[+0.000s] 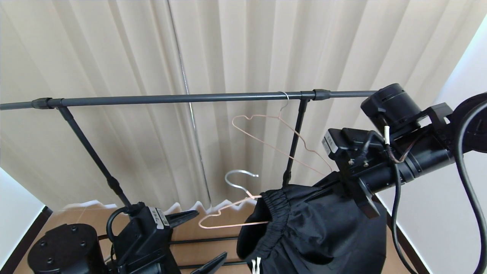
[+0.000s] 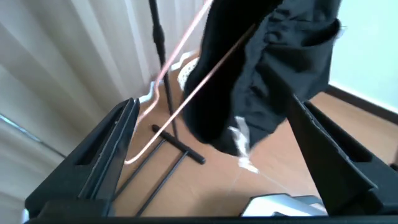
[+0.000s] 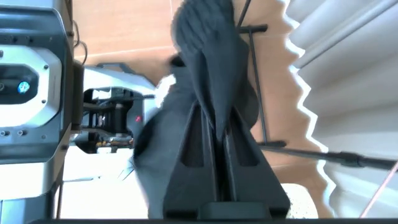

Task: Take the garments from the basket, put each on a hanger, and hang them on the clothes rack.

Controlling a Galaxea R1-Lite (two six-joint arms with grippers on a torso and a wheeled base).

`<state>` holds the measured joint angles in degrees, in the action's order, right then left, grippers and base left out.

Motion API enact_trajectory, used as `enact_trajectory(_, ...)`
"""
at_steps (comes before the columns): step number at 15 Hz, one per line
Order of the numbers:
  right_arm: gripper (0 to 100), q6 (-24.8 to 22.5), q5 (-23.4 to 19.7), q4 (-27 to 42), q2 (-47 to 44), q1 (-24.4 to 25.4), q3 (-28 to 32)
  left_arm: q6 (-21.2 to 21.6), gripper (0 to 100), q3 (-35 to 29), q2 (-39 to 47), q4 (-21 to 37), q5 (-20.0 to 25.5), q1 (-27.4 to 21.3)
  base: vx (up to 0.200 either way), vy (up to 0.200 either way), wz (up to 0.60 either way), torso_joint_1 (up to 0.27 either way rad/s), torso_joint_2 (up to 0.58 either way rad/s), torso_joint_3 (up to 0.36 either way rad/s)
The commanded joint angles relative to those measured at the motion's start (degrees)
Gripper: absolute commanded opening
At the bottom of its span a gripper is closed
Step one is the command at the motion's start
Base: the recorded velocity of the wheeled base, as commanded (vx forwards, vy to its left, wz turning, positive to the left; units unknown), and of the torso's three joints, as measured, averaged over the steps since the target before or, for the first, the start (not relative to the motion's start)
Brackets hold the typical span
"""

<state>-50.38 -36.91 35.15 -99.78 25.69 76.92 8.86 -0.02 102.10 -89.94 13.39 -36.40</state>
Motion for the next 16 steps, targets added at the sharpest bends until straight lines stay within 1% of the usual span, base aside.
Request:
enact_trajectory(1, 0, 0.02, 0.00, 0.10, 2.13, -0.11, -1.34, -2.36, 100, -0.50, -1.64, -0.06, 2.17, 1.42, 0.000, 0.000, 0.00, 0.000, 0.00, 0.000)
enact_trajectory(2, 0, 0.02, 0.35, 0.10, 2.75, -0.20, -1.51, -4.03, 100, -0.77, -2.34, -0.06, 4.37, 2.83, 0.000, 0.000, 0.00, 0.000, 0.00, 0.000)
enact_trajectory(3, 0, 0.02, 0.97, 0.10, 3.01, -0.20, -1.60, -5.00, 100, -1.03, -2.34, -0.06, 5.34, 3.97, 0.000, 0.000, 0.00, 0.000, 0.00, 0.000)
enact_trajectory(5, 0, 0.11, 1.93, -0.17, 3.36, -0.20, -1.42, -6.14, 100, -1.65, -2.16, -0.06, 5.60, 4.67, 0.000, 0.000, 0.00, 0.000, 0.00, 0.000)
enact_trajectory(6, 0, 0.29, 3.87, -0.69, 3.89, -0.20, -0.99, -7.72, 100, -2.35, -1.29, -0.06, 5.51, 4.76, 0.000, 0.000, 0.00, 0.000, 0.00, 0.000)
enact_trajectory(9, 0, 2.22, 10.90, -7.46, 4.07, -0.20, -1.42, -8.07, 100, -4.55, 1.97, -0.06, 5.16, 7.31, 0.000, 0.000, 0.00, 0.000, 0.00, 0.000)
enact_trajectory(11, 0, 4.15, 13.62, -11.85, 5.03, 0.15, -1.78, -8.16, 100, -6.22, 3.37, -0.06, 4.98, 8.63, 0.000, 0.000, 0.00, 0.000, 0.00, 0.000)
enact_trajectory(12, 0, 4.68, 14.15, -14.05, 5.65, 0.42, -2.22, -8.25, 100, -7.71, 3.64, 1.52, 4.19, 9.16, 0.000, 0.000, 0.00, 0.000, 0.00, 0.000)
enact_trajectory(15, 0, 6.53, 17.75, -20.03, 7.14, 1.38, -4.06, -10.71, 100, -13.07, 3.28, 11.28, -0.55, 9.24, 0.000, 0.000, 0.00, 0.000, 0.00, 0.000)
enact_trajectory(16, 0, 7.76, 18.02, -22.05, 7.49, 2.00, -4.94, -11.06, 100, -14.65, 3.28, 14.44, -2.14, 9.16, 0.000, 0.000, 0.00, 0.000, 0.00, 0.000)
